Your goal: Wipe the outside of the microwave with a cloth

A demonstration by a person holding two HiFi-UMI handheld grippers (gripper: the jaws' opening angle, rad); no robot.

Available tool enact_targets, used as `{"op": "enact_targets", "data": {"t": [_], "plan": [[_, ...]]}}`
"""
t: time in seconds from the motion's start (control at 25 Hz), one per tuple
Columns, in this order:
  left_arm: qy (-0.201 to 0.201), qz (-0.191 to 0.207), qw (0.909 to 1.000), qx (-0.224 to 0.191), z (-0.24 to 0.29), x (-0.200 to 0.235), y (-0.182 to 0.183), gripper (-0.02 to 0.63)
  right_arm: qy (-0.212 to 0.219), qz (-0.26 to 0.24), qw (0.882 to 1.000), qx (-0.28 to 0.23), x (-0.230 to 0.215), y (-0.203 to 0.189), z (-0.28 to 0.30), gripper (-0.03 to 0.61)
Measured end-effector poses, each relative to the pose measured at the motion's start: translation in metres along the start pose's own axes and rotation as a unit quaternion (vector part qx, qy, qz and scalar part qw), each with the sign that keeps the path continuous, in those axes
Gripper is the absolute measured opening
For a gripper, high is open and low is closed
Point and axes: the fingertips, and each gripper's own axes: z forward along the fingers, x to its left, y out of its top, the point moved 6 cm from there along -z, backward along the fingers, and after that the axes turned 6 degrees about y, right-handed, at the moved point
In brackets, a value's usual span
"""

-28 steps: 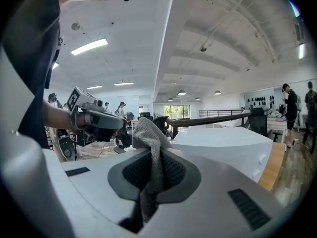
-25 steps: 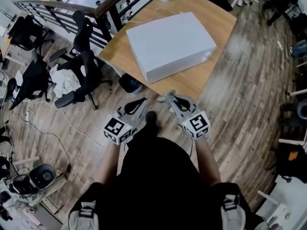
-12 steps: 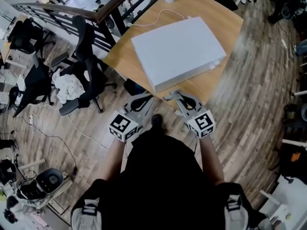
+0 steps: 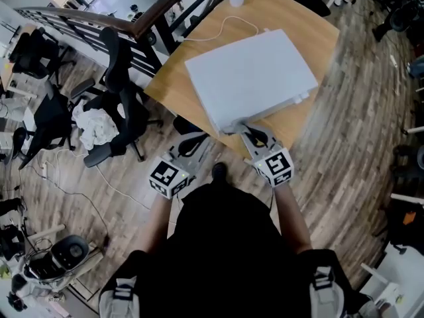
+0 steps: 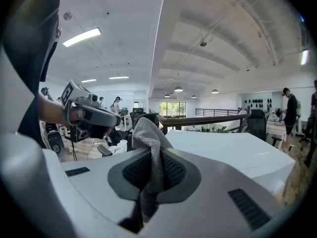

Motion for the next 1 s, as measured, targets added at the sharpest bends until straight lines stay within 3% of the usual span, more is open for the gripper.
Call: {"op": "enact_targets", "data": {"t": [0.16,0.4,0.64,1.0], "plan": [[0.004,0.001,1.0000,-0.001,0.002,0.015,0.002,0.002,-0.018,-0.009,0.999,0.030,-0.010,-0.001,0.024,0.015],[0.008,0.001,1.0000,-0.004,0.001,0.037,-0.004,0.002,0.002,-0.042,0.998,0.043,-0.011,0.003,0.058,0.015],[0.010,-0.011,0.9999,-0.004,0.002,0.053,-0.004,0.002,0.013,-0.078,0.992,0.099,-0.005,-0.005,0.083,0.015],[0.004,-0.013,0.9999,0.009,0.007,0.044,-0.002,0.002,0.021,-0.083,0.991,0.102,-0.005,-0.008,0.082,0.015]]}}
